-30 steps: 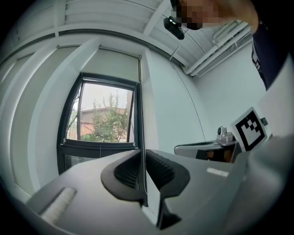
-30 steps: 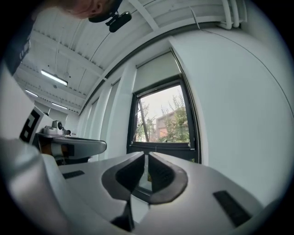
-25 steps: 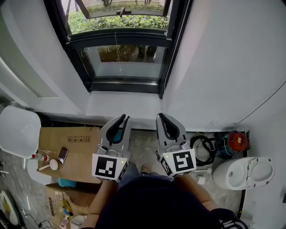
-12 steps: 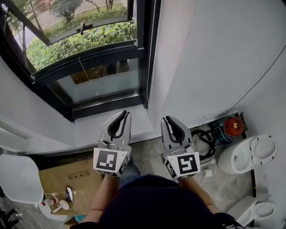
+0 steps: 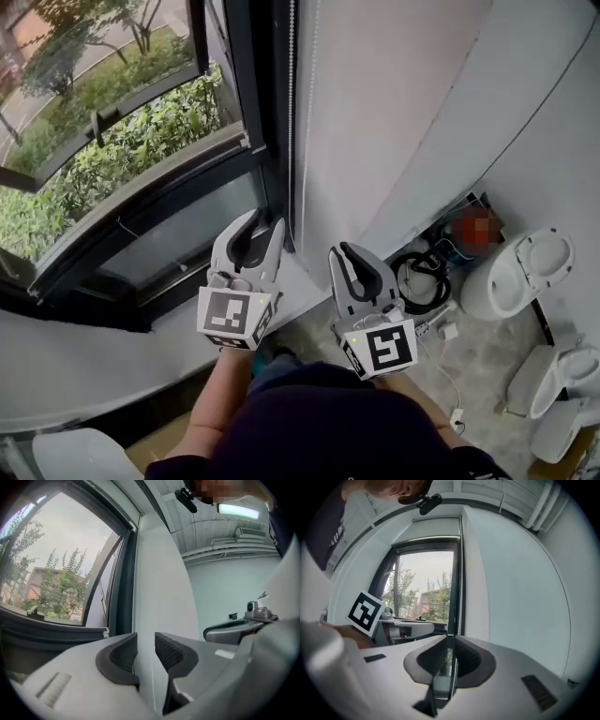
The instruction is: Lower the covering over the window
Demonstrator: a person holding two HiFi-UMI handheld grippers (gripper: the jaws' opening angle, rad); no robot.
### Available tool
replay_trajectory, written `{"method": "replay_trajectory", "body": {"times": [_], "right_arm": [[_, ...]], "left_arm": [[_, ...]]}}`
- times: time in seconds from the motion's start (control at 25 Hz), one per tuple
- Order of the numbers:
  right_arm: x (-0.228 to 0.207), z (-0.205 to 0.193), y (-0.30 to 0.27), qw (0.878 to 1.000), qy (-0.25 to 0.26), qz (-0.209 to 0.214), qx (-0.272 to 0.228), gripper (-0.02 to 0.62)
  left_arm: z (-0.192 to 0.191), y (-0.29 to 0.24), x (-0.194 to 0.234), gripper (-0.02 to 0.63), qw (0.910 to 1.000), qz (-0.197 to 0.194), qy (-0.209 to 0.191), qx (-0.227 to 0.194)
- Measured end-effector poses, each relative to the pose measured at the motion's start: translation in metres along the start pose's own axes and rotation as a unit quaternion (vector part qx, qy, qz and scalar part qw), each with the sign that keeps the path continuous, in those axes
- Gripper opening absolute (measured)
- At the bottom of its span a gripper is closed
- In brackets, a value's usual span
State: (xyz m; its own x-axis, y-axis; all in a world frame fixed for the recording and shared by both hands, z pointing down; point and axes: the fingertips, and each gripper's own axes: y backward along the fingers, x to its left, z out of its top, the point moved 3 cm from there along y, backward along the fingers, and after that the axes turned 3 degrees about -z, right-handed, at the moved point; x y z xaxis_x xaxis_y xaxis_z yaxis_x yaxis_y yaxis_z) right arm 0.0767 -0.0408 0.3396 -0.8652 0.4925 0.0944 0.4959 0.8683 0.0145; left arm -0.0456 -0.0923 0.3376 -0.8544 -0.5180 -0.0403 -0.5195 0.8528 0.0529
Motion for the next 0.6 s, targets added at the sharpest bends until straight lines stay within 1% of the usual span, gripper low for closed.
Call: {"method": "replay_trajectory", "body": {"times": [0.16, 0.28, 0.48, 0.6], "right_arm": [[-0.005, -0.006, -0.022, 0.999, -0.001, -0.046, 0.016, 0.014], [-0.010, -0.008, -0.036, 0.997, -0.004, -0.072, 0.025, 0.014], [-0.008, -0.009, -0.049, 0.994, -0.014, -0.104, 0.029, 0.014], [-0.006, -0.008, -0.059, 0.994, -0.011, -0.109, 0.028, 0.014]], "left_arm": [[-0.006, -0.045, 0.024, 0.103, 0.9987, -0.050, 0.001, 0.006], [-0.006, -0.077, 0.035, 0.117, 0.9975, -0.071, -0.004, 0.009], [-0.013, -0.114, 0.048, 0.126, 0.9965, -0.081, -0.014, 0.014], [-0.014, -0.126, 0.056, 0.130, 0.9968, -0.075, -0.025, 0.011]]}}
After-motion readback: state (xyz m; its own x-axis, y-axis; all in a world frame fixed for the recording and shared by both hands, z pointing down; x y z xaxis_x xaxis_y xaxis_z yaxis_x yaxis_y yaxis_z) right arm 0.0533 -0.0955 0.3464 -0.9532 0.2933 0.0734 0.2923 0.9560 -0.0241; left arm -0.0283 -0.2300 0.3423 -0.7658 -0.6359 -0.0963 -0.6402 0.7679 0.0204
